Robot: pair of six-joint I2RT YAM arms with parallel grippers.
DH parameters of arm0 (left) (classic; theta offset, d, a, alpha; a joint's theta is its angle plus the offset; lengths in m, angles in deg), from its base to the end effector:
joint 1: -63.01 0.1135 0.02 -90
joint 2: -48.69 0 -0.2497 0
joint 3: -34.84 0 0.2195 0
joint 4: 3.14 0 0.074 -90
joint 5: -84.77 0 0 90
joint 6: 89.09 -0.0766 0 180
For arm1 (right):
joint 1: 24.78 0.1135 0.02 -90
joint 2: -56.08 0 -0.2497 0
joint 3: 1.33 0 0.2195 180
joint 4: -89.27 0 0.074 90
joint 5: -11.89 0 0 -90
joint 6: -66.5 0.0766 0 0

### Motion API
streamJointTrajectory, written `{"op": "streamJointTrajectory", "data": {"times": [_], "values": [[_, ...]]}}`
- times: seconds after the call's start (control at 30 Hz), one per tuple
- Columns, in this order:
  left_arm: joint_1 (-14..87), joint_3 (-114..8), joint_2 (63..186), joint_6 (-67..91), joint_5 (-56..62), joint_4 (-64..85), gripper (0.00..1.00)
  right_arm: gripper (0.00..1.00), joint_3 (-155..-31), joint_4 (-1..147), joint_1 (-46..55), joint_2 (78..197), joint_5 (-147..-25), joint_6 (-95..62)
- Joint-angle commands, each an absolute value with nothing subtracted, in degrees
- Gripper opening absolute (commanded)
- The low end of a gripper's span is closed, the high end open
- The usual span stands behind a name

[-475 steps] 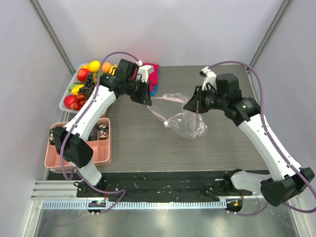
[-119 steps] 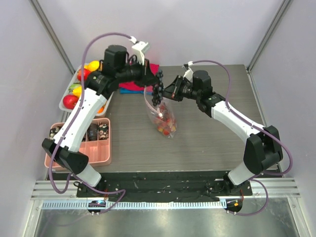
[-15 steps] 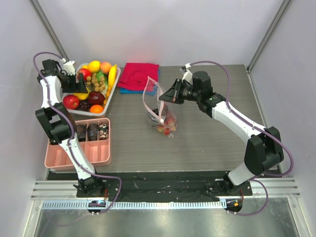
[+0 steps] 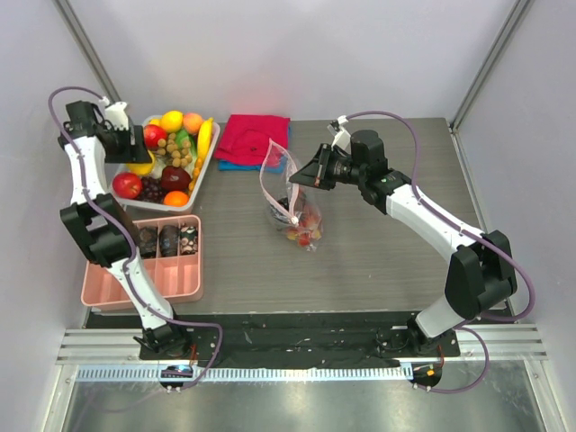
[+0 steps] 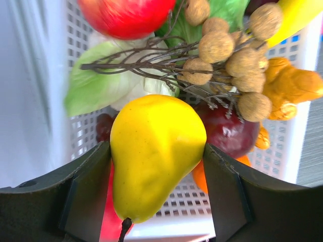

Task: Place the food in the zip-top bag and seal the zipper
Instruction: Pick up the fake fruit from the bin, then place the fake fruit in the zipper food storage bag.

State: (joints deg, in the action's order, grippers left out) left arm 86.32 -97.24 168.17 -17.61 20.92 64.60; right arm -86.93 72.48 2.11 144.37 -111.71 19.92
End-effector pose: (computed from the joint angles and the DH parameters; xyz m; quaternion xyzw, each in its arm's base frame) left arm 0.4162 0.1426 0.2616 0.0289 0.9314 -0.0975 0.3496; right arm 0.3034 0.2014 0.3068 -0.0528 0.7976 0.5112 0.3160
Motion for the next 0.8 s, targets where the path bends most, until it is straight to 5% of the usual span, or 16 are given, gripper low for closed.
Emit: {"op": "streamJointTrajectory", "data": {"times": [0.0, 0.3, 0.77], "values": [[87.01, -98.97, 160.14, -16.32, 21.13, 63.34, 0.50, 0.01, -88.03, 74.72, 2.37, 143.53, -111.51, 18.25], [82.63, -102.22, 150.39, -4.46, 33.52, 64.32, 0.49, 0.01, -88.47, 74.55, 2.29, 143.18, -111.94, 17.90], [47.66, -98.63, 140.36, 8.47, 33.36, 55.26, 0.51, 0.01, -91.11, 73.85, 2.72, 140.45, -112.83, 18.16]]}}
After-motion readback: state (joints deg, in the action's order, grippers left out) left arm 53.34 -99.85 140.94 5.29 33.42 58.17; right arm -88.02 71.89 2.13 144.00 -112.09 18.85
